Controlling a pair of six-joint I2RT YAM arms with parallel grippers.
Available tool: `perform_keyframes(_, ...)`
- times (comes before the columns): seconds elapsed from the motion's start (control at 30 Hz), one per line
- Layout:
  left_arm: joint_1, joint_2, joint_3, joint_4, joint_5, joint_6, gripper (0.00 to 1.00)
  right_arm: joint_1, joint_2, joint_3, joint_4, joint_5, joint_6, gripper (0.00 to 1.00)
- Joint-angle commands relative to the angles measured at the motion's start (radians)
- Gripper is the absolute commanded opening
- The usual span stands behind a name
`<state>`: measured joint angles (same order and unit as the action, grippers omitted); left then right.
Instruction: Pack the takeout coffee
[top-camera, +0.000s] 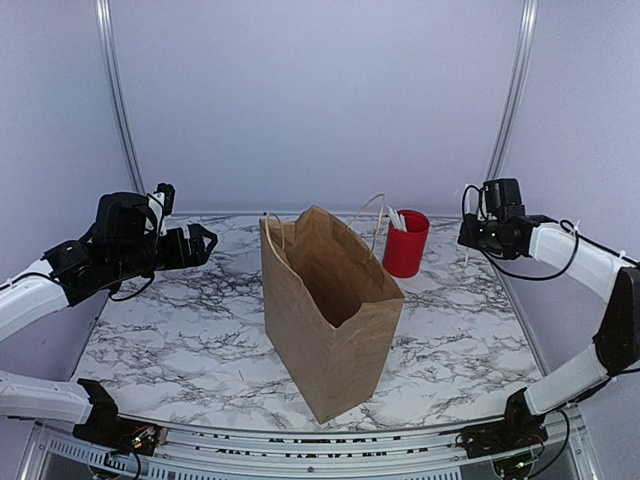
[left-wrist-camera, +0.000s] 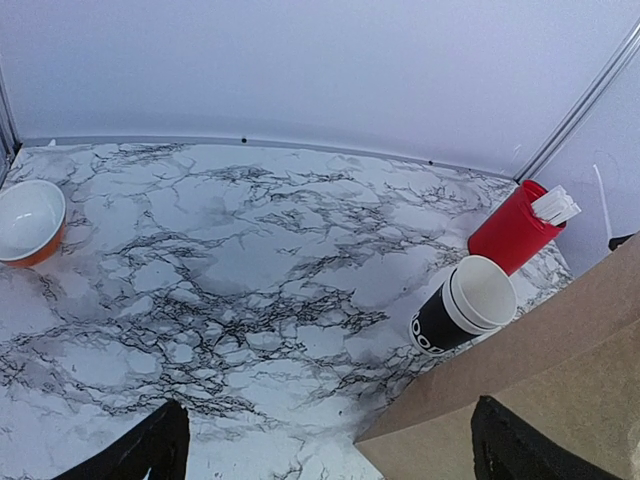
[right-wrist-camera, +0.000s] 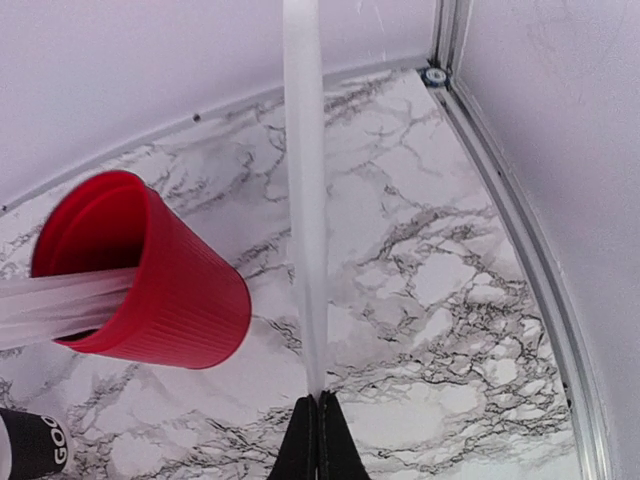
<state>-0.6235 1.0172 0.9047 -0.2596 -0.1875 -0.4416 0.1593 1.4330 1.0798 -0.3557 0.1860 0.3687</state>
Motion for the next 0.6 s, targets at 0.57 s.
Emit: perform_keyframes(0.57, 0.004, 0.079, 0.037, 0.032, 0.044, -0.008, 0.99, 0.430, -0.315, 0.225, 0.130, 0.098, -0.119, 0.03)
